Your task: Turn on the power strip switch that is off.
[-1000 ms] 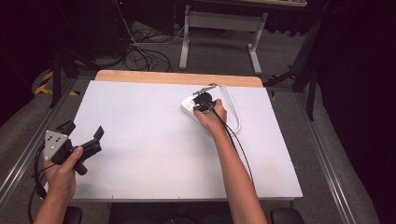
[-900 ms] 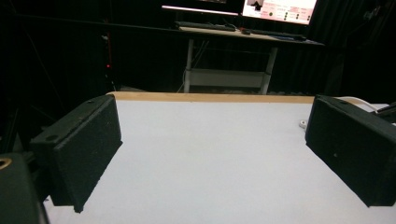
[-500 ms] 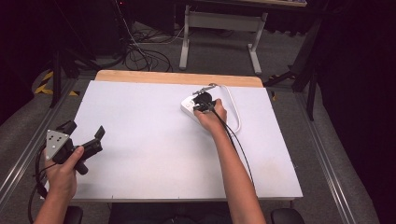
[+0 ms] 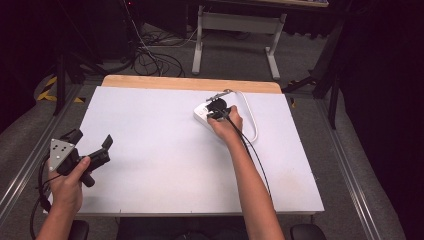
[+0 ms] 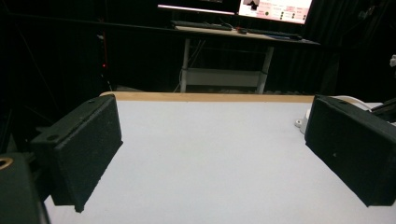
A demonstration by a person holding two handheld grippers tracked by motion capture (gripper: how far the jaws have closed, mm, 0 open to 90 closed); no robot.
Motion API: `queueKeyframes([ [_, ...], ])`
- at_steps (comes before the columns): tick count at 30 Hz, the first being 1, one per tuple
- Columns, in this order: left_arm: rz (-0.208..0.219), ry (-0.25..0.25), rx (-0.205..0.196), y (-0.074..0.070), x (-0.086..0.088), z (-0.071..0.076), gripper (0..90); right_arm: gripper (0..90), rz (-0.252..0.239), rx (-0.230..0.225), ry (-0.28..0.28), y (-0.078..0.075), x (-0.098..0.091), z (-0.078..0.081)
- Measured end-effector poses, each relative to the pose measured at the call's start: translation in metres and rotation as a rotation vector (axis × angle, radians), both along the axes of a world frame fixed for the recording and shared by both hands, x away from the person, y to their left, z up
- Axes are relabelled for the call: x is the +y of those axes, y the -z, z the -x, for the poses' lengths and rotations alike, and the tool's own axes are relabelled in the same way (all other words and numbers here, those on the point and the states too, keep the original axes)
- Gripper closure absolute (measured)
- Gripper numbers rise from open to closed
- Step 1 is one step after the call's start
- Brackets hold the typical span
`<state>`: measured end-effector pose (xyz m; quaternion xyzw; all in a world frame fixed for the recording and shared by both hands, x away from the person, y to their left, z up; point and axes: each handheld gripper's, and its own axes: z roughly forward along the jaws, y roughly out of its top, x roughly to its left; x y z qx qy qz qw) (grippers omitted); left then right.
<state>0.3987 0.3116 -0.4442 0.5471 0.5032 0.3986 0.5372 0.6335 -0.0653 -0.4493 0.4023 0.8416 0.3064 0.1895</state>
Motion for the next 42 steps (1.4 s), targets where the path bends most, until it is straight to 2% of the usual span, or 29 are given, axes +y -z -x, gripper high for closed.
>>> queueKeyframes([
  [4, 0.005, -0.002, 0.002, 0.000, 0.000, 0.000, 4.5, 90.0, 0.003, 0.009, -0.003, -0.001, 0.000, -0.001],
  [8, 0.007, -0.003, 0.005, 0.001, 0.001, 0.000, 4.5, 90.0, -0.025, 0.029, -0.001, -0.003, -0.003, -0.003],
  [14, 0.006, -0.003, 0.005, 0.001, 0.001, -0.001, 4.5, 90.0, -0.007, 0.008, -0.005, -0.002, -0.001, -0.002],
  [23, 0.005, -0.005, 0.003, 0.000, 0.002, 0.000, 4.6, 90.0, -0.020, 0.016, -0.002, -0.003, -0.003, -0.002],
  [25, 0.007, -0.008, 0.000, 0.000, 0.003, 0.000, 4.6, 90.0, -0.046, 0.004, -0.009, -0.004, -0.003, -0.002],
  [29, 0.009, -0.008, 0.000, 0.001, 0.003, 0.000, 4.7, 89.6, -0.095, -0.062, -0.023, -0.011, -0.005, 0.000],
  [31, 0.008, -0.008, 0.000, 0.001, 0.003, 0.000, 5.0, 69.4, -0.109, -0.106, -0.041, -0.017, -0.005, 0.001],
  [32, 0.006, -0.008, 0.002, 0.000, 0.003, 0.001, 5.1, 66.5, -0.106, -0.125, -0.043, -0.019, -0.006, 0.001],
  [35, 0.007, -0.010, 0.000, 0.001, 0.003, 0.001, 5.4, 67.4, -0.102, -0.151, -0.080, -0.025, -0.009, 0.005],
  [42, 0.003, -0.012, 0.000, 0.001, 0.004, 0.000, 5.4, 67.5, -0.158, -0.199, -0.115, -0.036, -0.021, 0.018],
])
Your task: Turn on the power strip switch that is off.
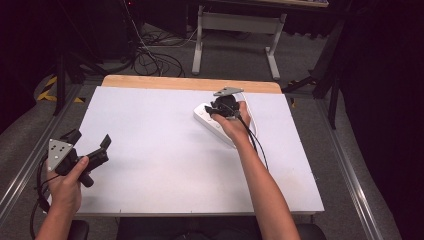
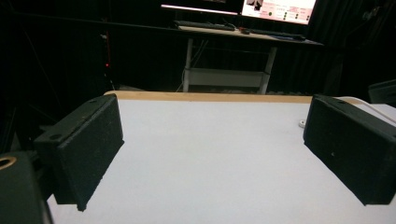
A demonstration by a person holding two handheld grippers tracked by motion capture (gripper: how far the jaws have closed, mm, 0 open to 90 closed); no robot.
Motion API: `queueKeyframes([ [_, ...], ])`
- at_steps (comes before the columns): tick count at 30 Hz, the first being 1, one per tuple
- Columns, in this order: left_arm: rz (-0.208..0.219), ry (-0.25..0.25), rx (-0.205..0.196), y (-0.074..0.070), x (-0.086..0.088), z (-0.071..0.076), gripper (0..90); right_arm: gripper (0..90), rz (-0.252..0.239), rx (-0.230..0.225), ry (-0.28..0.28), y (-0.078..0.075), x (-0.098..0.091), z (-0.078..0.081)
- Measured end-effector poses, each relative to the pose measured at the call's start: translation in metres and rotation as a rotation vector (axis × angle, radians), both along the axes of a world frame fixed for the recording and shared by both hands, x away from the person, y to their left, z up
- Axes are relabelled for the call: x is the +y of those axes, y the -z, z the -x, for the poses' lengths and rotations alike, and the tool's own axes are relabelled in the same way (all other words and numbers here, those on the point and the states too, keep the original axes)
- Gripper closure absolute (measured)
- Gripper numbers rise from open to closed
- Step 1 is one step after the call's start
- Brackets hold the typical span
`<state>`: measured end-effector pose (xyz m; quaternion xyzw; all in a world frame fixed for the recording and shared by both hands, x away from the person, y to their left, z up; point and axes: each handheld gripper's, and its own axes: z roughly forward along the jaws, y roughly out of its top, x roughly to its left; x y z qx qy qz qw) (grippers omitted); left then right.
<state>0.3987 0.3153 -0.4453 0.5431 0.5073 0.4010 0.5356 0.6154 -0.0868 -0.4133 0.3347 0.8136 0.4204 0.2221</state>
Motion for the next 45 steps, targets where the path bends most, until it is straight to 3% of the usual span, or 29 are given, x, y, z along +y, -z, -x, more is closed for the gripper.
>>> queueKeyframes([
  [12, -0.009, 0.000, 0.004, 0.000, -0.001, 0.000, 5.5, 62.0, -0.110, -0.103, -0.070, -0.025, -0.035, 0.039],
  [19, -0.011, -0.001, 0.003, 0.000, -0.001, 0.000, 5.5, 59.3, -0.174, -0.140, -0.097, -0.035, -0.050, 0.060],
  [25, -0.011, -0.003, 0.008, 0.001, 0.000, 0.000, 5.6, 56.6, -0.229, -0.164, -0.100, -0.035, -0.067, 0.069],
  [31, -0.014, -0.002, 0.006, 0.001, -0.002, 0.000, 5.6, 56.2, -0.282, -0.167, -0.069, -0.031, -0.091, 0.077],
  [37, -0.014, -0.005, 0.009, 0.001, -0.001, 0.000, 5.7, 48.3, -0.341, -0.180, -0.051, -0.027, -0.112, 0.083],
  [42, -0.015, -0.004, 0.008, 0.001, -0.002, -0.001, 5.7, 47.0, -0.396, -0.178, -0.041, -0.018, -0.125, 0.090],
  [45, -0.020, -0.004, 0.006, 0.001, -0.002, 0.000, 5.7, 46.5, -0.416, -0.197, -0.026, -0.016, -0.135, 0.094],
])
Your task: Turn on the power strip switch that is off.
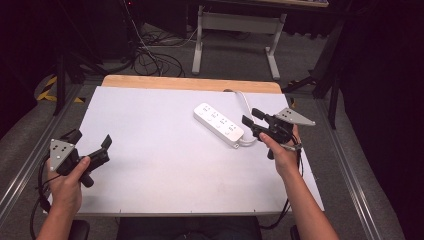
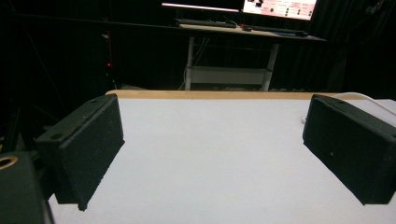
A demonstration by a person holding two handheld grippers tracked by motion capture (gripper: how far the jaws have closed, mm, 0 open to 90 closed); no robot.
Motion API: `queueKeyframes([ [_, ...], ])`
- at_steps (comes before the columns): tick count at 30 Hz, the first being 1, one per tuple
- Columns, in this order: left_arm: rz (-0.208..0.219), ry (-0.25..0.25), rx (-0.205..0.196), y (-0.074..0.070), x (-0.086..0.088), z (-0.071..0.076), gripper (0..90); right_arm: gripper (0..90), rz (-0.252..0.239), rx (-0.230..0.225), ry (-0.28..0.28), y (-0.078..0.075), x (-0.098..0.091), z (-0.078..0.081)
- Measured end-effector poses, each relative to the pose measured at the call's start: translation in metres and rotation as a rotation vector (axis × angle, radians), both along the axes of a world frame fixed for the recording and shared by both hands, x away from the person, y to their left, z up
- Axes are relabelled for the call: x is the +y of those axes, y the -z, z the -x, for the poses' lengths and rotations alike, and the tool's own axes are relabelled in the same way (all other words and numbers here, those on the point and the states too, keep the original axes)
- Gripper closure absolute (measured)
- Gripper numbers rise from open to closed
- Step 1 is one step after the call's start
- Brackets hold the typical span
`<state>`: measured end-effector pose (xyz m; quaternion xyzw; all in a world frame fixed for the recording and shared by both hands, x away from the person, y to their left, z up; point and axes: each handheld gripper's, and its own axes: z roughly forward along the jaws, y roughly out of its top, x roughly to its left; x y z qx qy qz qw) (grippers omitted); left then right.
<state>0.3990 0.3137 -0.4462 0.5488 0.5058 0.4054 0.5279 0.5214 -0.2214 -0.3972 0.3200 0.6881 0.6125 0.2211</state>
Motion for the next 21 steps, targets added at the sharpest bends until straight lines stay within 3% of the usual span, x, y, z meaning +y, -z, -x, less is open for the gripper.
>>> queueKeyframes([
  [5, -0.002, 0.004, 0.002, 0.000, -0.001, 0.000, 5.8, 41.2, -0.033, -0.032, 0.030, 0.006, -0.014, 0.006],
  [8, -0.005, 0.006, 0.001, 0.000, -0.001, 0.000, 5.8, 36.8, -0.065, -0.018, 0.049, 0.011, -0.021, 0.009],
  [12, -0.006, 0.005, -0.001, -0.001, -0.001, 0.000, 5.9, 33.4, -0.059, -0.003, 0.059, 0.017, -0.025, 0.012],
  [16, -0.005, 0.003, -0.007, -0.001, 0.000, 0.000, 5.9, 32.7, -0.070, -0.013, 0.053, 0.020, -0.027, 0.016],
  [21, -0.003, 0.005, -0.008, -0.002, 0.001, 0.001, 5.9, 28.1, -0.045, -0.035, 0.051, 0.024, -0.028, 0.023],
])
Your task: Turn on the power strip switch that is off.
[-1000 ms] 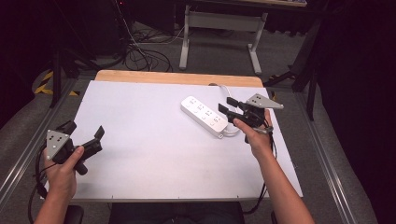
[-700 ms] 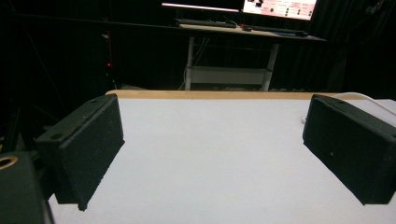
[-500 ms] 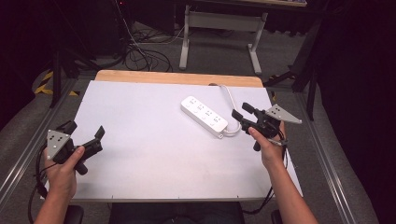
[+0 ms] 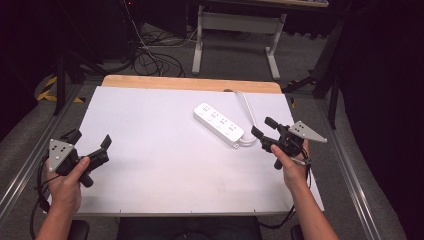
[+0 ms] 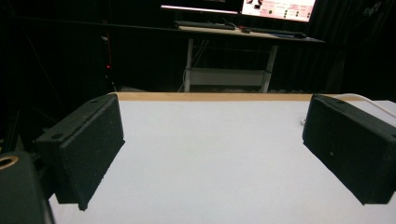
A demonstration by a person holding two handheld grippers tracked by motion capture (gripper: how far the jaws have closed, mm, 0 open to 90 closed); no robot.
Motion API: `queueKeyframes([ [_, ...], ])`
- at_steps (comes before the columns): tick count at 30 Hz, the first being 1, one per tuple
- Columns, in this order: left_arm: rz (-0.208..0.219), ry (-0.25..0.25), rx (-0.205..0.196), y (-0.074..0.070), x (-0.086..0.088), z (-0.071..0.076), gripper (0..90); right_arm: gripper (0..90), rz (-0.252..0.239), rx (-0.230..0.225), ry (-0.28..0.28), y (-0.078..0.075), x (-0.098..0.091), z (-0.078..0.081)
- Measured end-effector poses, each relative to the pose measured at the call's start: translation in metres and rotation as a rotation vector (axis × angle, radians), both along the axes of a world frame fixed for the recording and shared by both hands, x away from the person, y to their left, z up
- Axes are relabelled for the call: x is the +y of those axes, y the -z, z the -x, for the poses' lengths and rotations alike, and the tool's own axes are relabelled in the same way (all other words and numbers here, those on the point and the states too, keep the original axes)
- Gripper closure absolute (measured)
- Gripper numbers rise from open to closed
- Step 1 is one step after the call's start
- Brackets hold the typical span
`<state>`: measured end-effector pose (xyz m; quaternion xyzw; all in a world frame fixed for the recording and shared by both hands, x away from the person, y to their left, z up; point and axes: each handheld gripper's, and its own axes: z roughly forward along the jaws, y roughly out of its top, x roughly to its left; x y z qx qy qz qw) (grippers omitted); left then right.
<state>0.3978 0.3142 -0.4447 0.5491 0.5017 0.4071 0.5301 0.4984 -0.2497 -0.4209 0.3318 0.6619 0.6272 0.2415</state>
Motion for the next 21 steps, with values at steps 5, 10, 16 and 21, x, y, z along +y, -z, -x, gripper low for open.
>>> queueKeyframes([
  [5, 0.004, 0.000, -0.002, 0.000, -0.001, 0.000, 5.9, 4.4, -0.016, 0.010, 0.027, 0.006, -0.006, 0.001],
  [10, 0.007, 0.000, -0.006, -0.001, 0.000, 0.001, 5.8, 1.3, -0.016, 0.005, 0.058, 0.012, -0.008, 0.003],
  [16, 0.008, -0.001, -0.008, -0.001, 0.001, 0.001, 5.5, 1.3, 0.001, -0.003, 0.055, 0.014, -0.006, 0.003],
  [21, 0.009, -0.004, -0.007, -0.001, 0.001, 0.001, 4.7, 1.3, -0.002, -0.006, 0.056, 0.014, -0.006, 0.003],
])
